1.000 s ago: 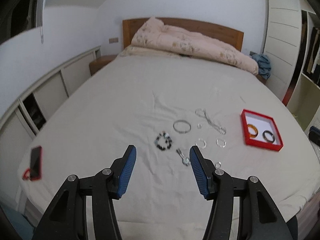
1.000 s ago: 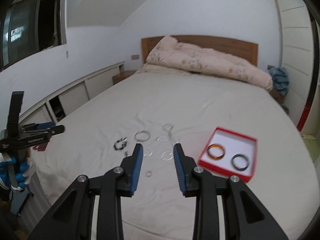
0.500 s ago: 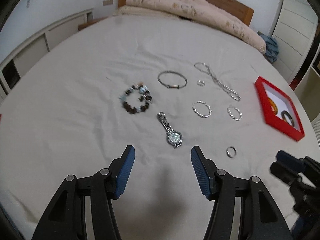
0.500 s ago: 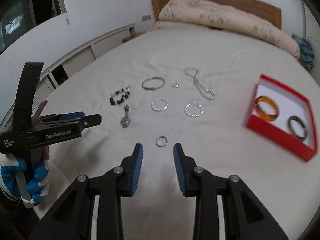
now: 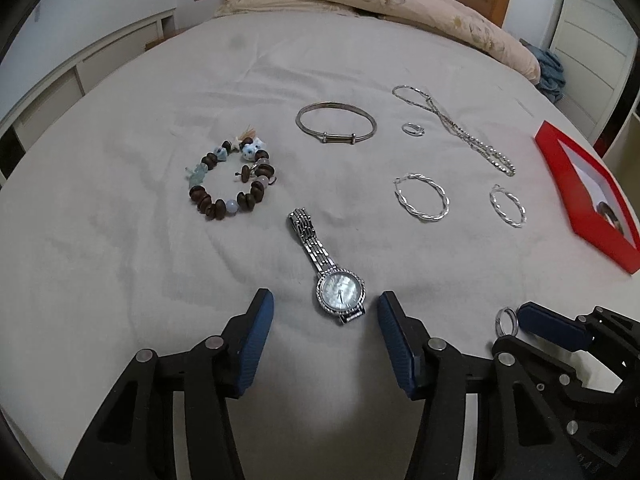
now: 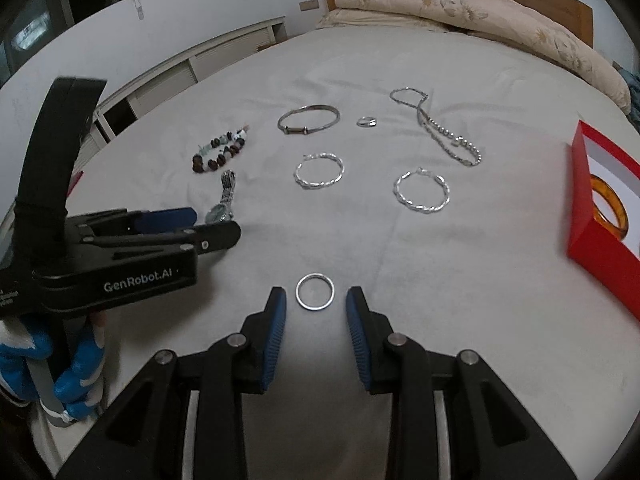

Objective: Organize jewelry
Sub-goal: 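Grasp the silver watch with the left tool while the right tool grasps the small silver ring, then place the watch on the amber bangle while the right tool drops the ring inside the dark bangle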

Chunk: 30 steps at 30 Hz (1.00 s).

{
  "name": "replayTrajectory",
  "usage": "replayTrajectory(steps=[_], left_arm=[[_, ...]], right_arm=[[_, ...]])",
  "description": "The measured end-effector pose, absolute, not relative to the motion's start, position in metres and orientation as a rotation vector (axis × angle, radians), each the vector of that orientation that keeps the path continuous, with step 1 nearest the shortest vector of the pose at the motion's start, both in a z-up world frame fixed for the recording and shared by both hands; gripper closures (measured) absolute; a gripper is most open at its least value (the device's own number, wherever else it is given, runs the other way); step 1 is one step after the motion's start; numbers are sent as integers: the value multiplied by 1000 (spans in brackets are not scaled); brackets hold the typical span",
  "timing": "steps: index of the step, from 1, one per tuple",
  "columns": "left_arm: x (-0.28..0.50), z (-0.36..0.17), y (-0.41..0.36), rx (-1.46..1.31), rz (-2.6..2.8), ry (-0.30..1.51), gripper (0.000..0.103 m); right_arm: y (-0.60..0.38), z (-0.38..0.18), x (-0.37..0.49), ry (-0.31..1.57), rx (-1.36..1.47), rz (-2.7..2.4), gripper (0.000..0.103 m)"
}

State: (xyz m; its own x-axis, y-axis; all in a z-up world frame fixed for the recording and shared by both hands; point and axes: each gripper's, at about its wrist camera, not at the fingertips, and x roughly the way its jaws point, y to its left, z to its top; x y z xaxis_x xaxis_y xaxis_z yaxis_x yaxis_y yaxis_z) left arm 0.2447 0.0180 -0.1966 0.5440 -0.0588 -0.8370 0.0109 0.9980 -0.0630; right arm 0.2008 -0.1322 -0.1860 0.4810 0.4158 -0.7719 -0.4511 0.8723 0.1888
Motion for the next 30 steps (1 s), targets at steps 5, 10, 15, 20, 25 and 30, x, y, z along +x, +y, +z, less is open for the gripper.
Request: replayTrajectory(steps=[5,10,15,20,25,30], left_arm=[[246,-198,16,-24,-23,982,58],[253,-197,12,-7,-30,983,80],[252,-190,10,6,-19,990,80],[244,-178,9,-9,-21,986,80],[229,-151,2,-37,-53,956,80],[219,-126,-20,-46,-118,933,80]], right_arm=[[-125,-191,203,919,-84,520,78],[-126,-192,207,925,-99,518,84],[-132,-183,206,929,-61,522,84],[-143,-162,190,905,-24,515,84],[-161,-133,170,865,-2,489,84],[-192,-107,152,826,20,435,84]])
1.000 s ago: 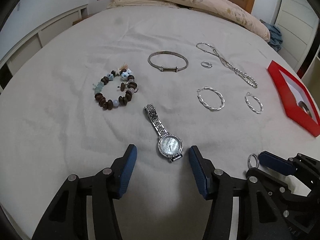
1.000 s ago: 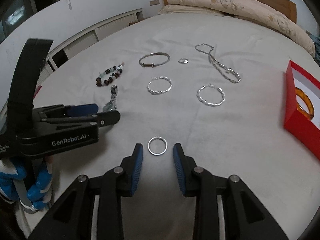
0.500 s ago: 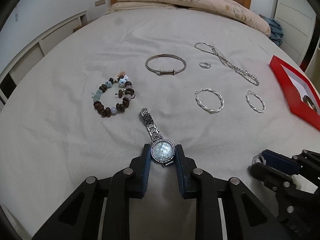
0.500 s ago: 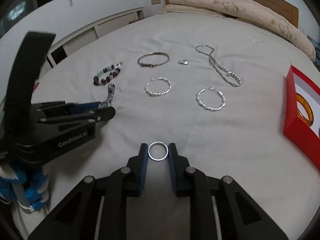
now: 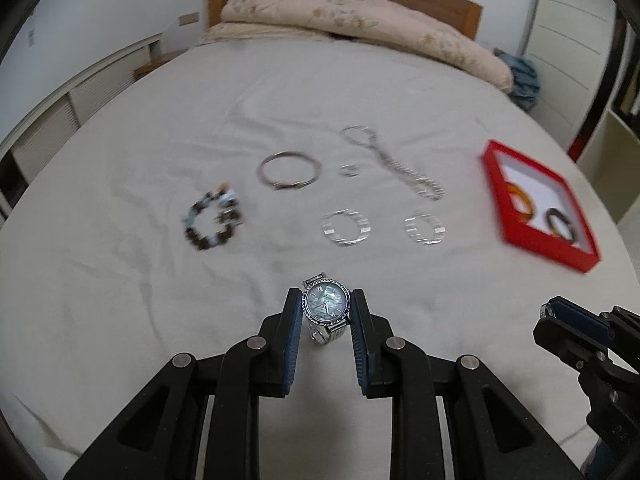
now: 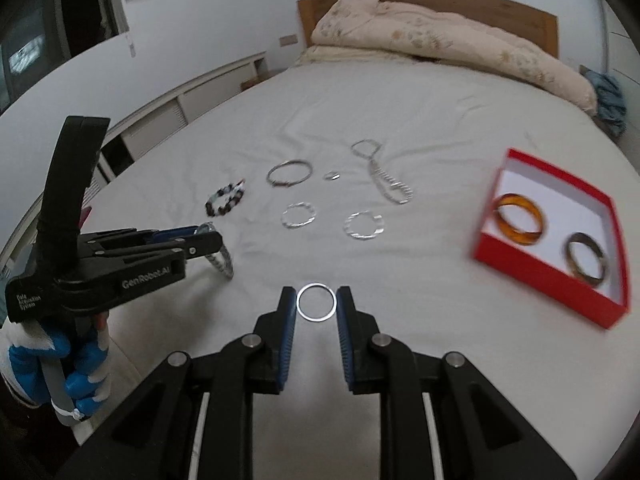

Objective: Organize jewelry
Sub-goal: 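Place the watch on the amber bangle while the right tool drops the ring inside the dark bangle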

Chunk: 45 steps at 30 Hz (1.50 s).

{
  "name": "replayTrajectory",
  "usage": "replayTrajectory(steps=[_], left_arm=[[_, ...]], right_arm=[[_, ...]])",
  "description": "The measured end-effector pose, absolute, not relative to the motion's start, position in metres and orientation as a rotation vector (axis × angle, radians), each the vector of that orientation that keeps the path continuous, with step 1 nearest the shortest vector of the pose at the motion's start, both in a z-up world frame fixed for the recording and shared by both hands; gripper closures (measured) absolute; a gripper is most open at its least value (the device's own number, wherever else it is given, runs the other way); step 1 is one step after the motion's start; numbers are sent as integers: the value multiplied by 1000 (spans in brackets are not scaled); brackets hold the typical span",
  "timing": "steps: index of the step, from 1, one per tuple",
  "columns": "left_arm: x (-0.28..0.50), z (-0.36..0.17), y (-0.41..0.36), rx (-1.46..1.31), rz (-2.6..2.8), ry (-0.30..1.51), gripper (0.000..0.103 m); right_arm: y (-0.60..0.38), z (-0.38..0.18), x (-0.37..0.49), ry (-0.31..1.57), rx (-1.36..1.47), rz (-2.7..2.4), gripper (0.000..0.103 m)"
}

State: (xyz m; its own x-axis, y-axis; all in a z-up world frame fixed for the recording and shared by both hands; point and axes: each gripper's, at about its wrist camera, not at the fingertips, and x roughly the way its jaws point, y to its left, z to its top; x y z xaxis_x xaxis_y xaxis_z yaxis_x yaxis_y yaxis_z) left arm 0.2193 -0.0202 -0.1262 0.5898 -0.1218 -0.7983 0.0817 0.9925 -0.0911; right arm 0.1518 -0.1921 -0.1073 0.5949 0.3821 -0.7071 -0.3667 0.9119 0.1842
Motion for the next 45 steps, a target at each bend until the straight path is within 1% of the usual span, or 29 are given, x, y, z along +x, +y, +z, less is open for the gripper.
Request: replayTrajectory(steps=[7,14,20,27,36,40,44,45], left_arm=[[223,-107,-76,-27,-228,928,80],[258,-91,-153,24,-346,903,80],[297,-99,-214,77,-416,907,80],[345,-127,-274,151,-451,935,80],[373,-168,-307,222,-439,978,80],[377,-180,-310,236,-427,995,80],[378,-180,-313,231,-425,990,79],[378,-179,-313,227,-428,990,77]], right_arm=[[-265,-81,145,787,34,315,84],[-345,-70,168,760,50,198,84],[-385,-87,208,784,71,148,84],[-412,-123,258,846,77,139,84],[-423,-161,284,934,32,150,84],[-419,-165,280,942,-4,165,83],[-417,-165,279,947,-24,165,83],[-416,-165,281,949,-27,163,83]])
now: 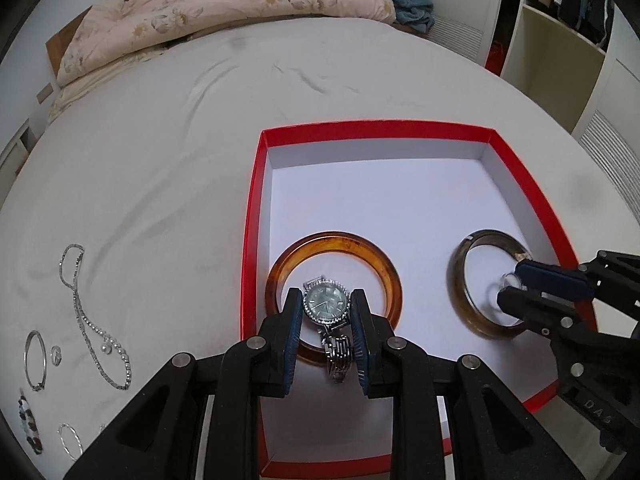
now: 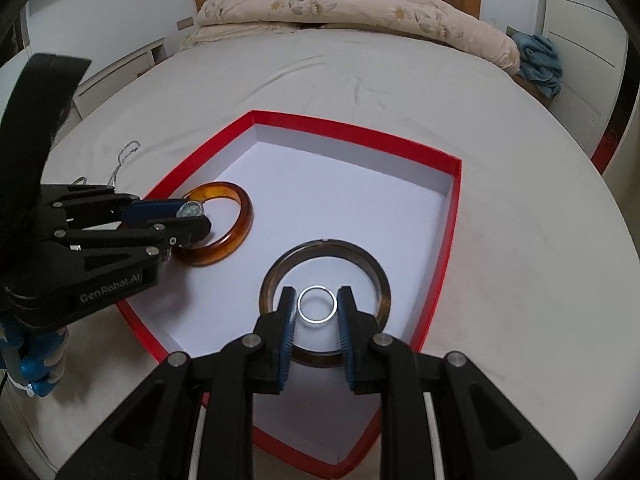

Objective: Organize jewelry
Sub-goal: 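Place the watch on the amber bangle while the right tool drops the ring inside the dark bangle, then withdraw both tools from the box toward the beaded bracelet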

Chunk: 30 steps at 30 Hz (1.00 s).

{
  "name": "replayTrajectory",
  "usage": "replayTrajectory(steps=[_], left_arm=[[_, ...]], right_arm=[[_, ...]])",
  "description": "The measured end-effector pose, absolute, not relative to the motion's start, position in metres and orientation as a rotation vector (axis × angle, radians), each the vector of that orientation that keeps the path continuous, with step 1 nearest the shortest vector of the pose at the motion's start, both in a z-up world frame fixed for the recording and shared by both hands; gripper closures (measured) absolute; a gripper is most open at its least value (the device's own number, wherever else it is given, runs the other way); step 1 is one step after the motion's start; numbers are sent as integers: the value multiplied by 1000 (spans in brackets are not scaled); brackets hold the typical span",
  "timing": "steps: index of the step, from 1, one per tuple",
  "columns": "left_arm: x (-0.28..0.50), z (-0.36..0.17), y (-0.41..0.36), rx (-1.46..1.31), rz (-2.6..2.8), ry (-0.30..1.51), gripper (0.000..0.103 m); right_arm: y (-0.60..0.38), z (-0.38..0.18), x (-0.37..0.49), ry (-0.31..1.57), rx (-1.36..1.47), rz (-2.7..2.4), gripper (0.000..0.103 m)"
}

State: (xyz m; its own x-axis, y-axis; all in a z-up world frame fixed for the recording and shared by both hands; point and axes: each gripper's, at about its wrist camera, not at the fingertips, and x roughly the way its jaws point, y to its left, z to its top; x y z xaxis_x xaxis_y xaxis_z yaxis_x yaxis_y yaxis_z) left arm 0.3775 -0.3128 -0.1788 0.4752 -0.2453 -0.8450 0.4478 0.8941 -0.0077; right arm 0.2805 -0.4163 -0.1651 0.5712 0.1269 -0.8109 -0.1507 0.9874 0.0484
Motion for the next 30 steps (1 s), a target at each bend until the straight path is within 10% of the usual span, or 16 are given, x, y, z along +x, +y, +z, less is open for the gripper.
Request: replayTrajectory(steps=[5,18,22,30], left_arm=[[370,-166,-308,216,-437,963,69],[292,-65,-247,188,-398,845,68],[260,-36,-205,181,-335,811,47],[184,9,-93,142,-188,750,45]], right_arm=[[-417,-157,275,945,-27,139,67],[-408,-61,202,815,41,90,67],[-386,-26,174,764,56,111,67],[-328,27,115,680,62,187,67]])
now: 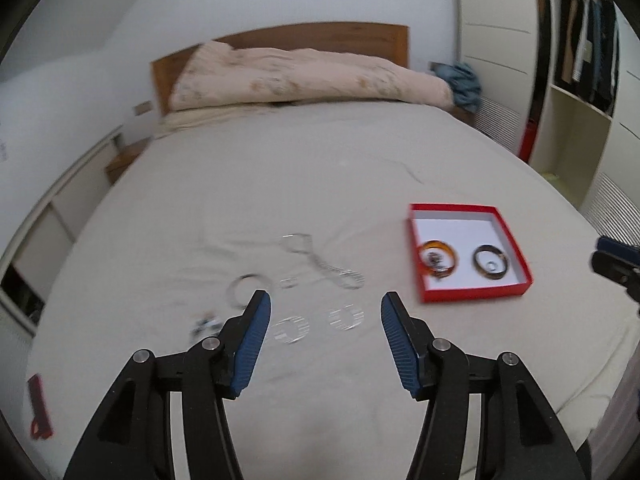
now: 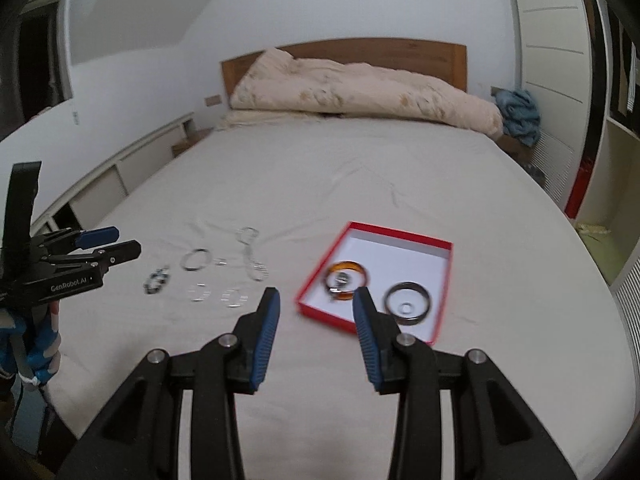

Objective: Organize jewelry
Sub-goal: 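Withdraw both tools from the box toward the beaded bracelet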

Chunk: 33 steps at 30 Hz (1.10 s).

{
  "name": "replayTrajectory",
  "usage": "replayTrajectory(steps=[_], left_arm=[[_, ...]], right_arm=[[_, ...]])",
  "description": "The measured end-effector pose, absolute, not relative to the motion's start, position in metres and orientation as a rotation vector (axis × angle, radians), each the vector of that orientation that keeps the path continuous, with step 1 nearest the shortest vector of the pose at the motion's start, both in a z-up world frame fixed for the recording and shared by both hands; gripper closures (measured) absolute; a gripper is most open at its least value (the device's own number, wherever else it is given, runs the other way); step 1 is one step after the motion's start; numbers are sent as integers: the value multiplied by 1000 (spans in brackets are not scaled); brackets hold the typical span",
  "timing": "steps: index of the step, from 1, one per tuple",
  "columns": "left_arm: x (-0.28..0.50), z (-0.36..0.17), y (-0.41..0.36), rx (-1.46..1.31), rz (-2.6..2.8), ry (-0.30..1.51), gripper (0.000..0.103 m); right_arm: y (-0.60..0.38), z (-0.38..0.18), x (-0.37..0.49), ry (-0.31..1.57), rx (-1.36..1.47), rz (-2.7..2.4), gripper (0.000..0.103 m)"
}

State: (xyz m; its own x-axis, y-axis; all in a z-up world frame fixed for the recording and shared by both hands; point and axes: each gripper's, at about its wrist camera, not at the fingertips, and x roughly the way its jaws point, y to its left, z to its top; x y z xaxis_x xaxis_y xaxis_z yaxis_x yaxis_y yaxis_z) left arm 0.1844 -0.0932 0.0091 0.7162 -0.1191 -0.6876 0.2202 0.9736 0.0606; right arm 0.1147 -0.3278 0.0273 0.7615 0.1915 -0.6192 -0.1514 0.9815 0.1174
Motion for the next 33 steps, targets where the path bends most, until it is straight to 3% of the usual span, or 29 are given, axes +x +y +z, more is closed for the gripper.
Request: replayTrajectory(steps=[11,18,33], left_arm=[[122,9,33,40,-4,730,29],[127,-30,60,22,70,765,25],[218,-133,70,-24,87,903,20]], right_arm=[[-241,42,72,630,71,300,67],[-197,1,88,666,70,367,67],[-134,-103,182,796,12,464,58]])
